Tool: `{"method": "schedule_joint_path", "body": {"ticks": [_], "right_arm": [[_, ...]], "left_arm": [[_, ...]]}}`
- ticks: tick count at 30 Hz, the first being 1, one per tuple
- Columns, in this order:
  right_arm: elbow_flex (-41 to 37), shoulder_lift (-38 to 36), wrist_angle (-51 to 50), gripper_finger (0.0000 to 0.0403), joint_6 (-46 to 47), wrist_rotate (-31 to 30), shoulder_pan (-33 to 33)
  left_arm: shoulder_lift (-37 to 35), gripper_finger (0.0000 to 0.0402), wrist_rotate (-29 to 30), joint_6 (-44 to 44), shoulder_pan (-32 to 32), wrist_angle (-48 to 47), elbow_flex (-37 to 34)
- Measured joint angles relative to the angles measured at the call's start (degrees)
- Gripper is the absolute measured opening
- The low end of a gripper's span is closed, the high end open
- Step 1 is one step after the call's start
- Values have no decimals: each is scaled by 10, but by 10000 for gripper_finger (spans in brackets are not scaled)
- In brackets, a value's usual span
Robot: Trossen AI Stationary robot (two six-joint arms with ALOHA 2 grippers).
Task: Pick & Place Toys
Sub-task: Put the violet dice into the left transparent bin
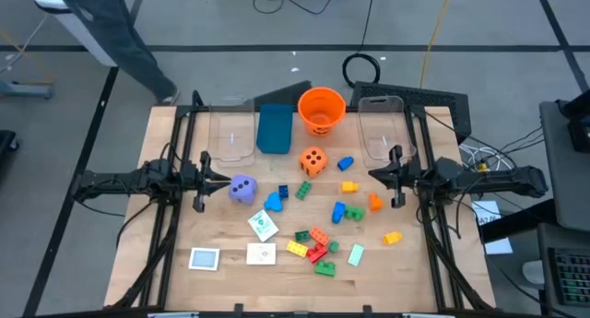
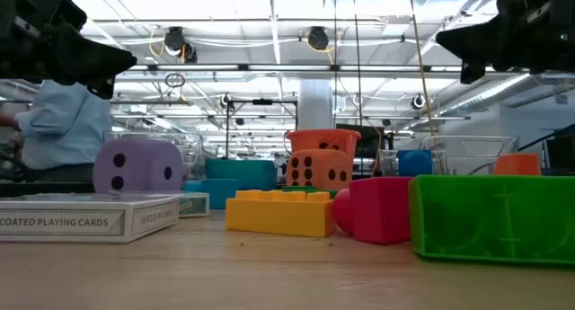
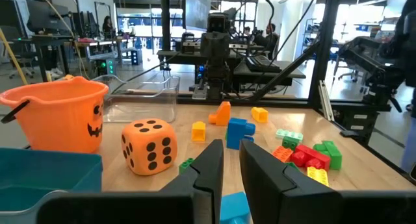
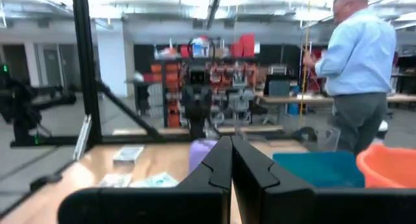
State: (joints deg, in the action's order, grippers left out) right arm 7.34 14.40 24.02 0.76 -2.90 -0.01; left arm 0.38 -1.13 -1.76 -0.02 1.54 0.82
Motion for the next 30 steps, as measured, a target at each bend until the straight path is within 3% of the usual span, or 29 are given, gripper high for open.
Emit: {"method": "schedule_joint_path", "body": {"ticks": [5, 14, 17, 22, 26, 30], "right_arm": [[106, 42, 16, 0, -15, -2, 0], [315, 219, -8, 0, -61, -3, 0], [367, 292, -11, 0, -72, -11, 0], [418, 389, -10, 0, -27, -61, 0], [429, 445, 12, 0, -13, -63, 0], [430, 486, 74, 0, 68, -63, 0]], "left_arm": [[0, 63, 0, 0, 0, 0, 0], [0, 63, 2, 2, 0, 0, 0], [0, 63, 49, 68, 9, 5, 0], [3, 63, 61, 104, 12, 12, 0], [3, 63, 64, 102, 12, 16, 0], [4, 63, 83, 102, 12, 47, 0]]}}
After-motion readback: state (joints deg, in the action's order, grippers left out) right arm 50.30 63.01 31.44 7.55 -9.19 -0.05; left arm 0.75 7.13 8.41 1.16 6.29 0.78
